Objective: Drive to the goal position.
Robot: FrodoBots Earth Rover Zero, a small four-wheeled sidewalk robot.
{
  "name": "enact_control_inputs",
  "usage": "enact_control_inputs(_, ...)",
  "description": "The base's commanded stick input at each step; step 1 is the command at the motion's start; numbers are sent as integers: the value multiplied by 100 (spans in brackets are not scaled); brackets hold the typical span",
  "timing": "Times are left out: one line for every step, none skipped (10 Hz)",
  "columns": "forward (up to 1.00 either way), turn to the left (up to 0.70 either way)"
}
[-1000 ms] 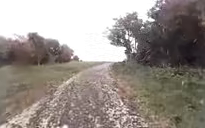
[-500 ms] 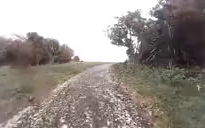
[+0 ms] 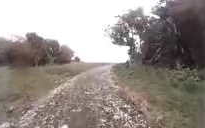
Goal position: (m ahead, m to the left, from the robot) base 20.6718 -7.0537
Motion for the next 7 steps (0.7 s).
enact_control_inputs(100,0)
enact_control_inputs(100,0)
enact_control_inputs(0,0)
enact_control_inputs(0,0)
enact_control_inputs(0,0)
enact_control_inputs(0,0)
enact_control_inputs(0,0)
